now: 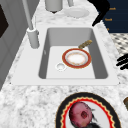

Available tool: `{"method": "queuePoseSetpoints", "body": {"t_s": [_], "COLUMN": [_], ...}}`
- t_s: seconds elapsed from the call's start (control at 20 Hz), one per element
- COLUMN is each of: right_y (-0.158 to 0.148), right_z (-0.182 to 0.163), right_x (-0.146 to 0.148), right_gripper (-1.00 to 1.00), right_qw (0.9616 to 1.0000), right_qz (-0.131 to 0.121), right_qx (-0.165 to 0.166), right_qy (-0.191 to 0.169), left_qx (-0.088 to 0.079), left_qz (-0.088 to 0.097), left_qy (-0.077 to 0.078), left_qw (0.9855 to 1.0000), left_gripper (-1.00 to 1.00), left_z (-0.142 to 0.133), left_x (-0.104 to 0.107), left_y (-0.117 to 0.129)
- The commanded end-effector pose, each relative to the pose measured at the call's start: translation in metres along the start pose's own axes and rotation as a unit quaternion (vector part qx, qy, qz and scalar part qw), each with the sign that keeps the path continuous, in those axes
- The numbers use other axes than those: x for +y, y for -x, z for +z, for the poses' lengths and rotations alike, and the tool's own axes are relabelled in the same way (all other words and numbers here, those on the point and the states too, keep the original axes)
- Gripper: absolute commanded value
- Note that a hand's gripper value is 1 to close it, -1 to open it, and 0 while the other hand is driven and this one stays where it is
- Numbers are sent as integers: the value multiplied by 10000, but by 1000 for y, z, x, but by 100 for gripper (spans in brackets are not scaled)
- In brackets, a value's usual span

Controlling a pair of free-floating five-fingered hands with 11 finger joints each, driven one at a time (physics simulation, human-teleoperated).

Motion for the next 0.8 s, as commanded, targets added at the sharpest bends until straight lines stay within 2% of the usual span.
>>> {"method": "queuePoseSetpoints", "body": {"t_s": [0.0, 0.15, 0.25, 0.5, 0.55, 0.75], "right_y": [13, 17, 21, 29, 30, 32], "right_z": [7, 9, 11, 24, 25, 23], "right_x": [-11, -21, -25, -34, -37, -38], "right_gripper": [-100, -100, -100, -100, -100, -100], "right_qw": [9979, 9962, 9938, 9846, 9829, 9805], "right_qz": [100, 52, 33, 64, 93, 444], "right_qx": [338, 338, 462, 696, 708, 508], "right_qy": [-540, -796, -1007, -1602, -1700, -1843], "left_qx": [0, 0, 0, 0, 0, 0], "left_qz": [0, 0, 0, 0, 0, 0], "left_qy": [0, 0, 0, 0, 0, 0], "left_qw": [10000, 10000, 10000, 10000, 10000, 10000], "left_gripper": [0, 0, 0, 0, 0, 0], "left_z": [0, 0, 0, 0, 0, 0], "left_x": [0, 0, 0, 0, 0, 0], "left_y": [0, 0, 0, 0, 0, 0]}}
